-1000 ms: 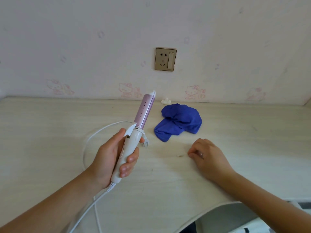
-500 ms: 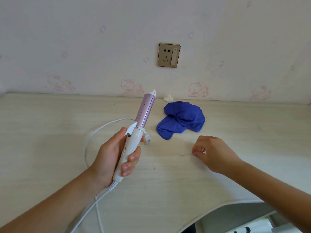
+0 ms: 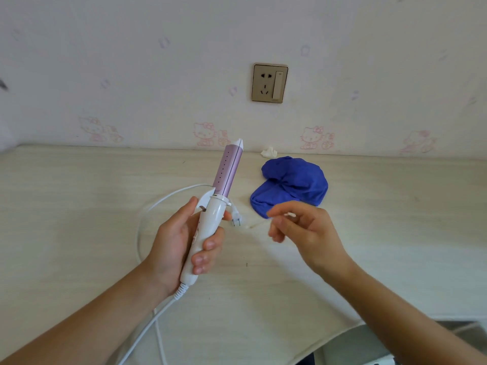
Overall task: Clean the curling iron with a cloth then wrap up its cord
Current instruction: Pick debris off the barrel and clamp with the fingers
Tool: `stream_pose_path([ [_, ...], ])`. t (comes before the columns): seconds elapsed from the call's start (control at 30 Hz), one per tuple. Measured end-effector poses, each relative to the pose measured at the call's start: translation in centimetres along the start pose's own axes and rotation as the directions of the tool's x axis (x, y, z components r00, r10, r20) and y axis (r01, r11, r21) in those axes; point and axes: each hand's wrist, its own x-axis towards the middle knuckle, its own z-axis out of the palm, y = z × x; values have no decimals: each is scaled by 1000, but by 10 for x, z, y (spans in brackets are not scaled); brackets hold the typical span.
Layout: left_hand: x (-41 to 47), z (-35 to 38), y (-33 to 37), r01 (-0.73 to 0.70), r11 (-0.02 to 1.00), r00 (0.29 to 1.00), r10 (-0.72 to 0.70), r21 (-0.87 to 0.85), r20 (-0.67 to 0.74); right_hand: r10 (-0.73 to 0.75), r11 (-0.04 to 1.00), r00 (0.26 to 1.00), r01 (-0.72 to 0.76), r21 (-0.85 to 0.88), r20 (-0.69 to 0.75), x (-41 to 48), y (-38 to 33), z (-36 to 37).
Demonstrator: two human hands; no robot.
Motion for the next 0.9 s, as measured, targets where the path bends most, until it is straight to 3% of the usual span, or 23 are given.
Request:
stream_pose_path([
  [0.17,0,-1,-1,32,999,999,-32,-14,-10,-53,940,997,71,334,-61,-1,-10,41],
  [0.3,0,2,-1,34,999,999,-34,-26,-9,-44,916,998,61,397,-52,1,-11,58],
  [0.37,-1,3,-1,30,999,1000,-30,-37,-4,-50,926,997,65,371,-51,0,-6,62],
  [0.63,-1,3,-1,32,998,999,-32,-56,9,-186,982,982,186,-1,-26,-8,9,65],
  [0.8,0,1,-2,43,997,999,-42,-61,16,-165,986,981,162,-37,-101,-1,9,58],
  [0.9,0,0,0,35,998,999,-34,-54,21,-236,964,971,233,-126,-17,-5,10,59],
])
